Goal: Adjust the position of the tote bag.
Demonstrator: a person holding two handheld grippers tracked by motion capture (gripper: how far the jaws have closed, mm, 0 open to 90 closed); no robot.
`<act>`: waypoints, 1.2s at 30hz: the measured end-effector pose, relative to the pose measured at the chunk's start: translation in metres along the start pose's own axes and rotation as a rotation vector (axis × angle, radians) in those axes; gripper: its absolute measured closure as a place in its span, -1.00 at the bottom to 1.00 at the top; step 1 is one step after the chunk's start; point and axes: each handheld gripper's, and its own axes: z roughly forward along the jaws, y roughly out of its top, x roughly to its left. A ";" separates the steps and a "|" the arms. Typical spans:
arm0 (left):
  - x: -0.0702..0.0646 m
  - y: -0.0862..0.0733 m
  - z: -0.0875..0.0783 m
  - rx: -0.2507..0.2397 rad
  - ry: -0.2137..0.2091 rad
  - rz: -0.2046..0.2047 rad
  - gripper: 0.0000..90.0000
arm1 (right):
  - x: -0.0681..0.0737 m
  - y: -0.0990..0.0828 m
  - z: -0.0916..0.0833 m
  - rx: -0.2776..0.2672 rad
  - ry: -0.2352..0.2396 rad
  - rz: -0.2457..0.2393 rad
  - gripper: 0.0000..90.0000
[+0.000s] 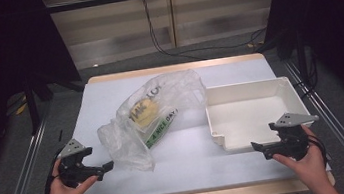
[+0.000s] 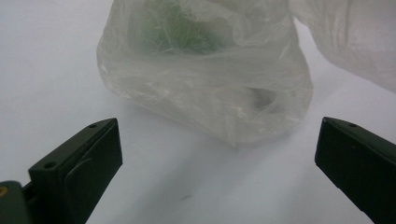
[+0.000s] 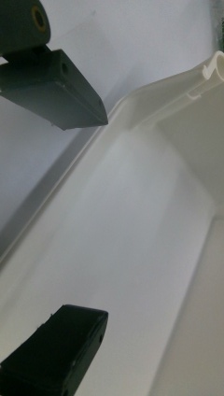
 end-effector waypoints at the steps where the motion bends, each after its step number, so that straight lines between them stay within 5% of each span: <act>1: 0.000 0.000 0.000 0.000 0.000 0.000 -0.98 | 0.000 0.000 0.000 0.000 0.000 0.000 -0.87; 19: -0.015 0.010 0.006 0.015 -0.037 0.020 -0.97 | 0.004 0.001 0.002 0.001 0.002 -0.018 -0.87; 24: -0.017 0.012 0.008 0.001 -0.017 0.019 -1.00 | 0.006 0.001 0.003 0.000 0.007 -0.024 -0.87; 25: -0.015 0.013 0.010 -0.037 0.008 -0.050 -1.00 | 0.007 0.001 0.003 0.006 0.012 -0.026 -0.87; 28: -0.012 0.014 0.017 -0.030 0.049 -0.072 -0.97 | 0.008 0.001 0.004 0.003 0.013 -0.026 -0.87; 31: -0.007 0.016 0.024 -0.024 0.016 -0.110 -0.71 | 0.008 0.001 0.005 0.003 0.011 -0.026 -0.87; 33: -0.002 0.017 0.027 -0.021 0.034 -0.115 -0.45 | 0.009 0.001 0.003 -0.003 0.008 -0.025 -0.87; 36: 0.001 0.017 0.027 -0.043 0.002 -0.117 0.12 | 0.008 0.000 0.001 -0.010 0.004 -0.025 -0.87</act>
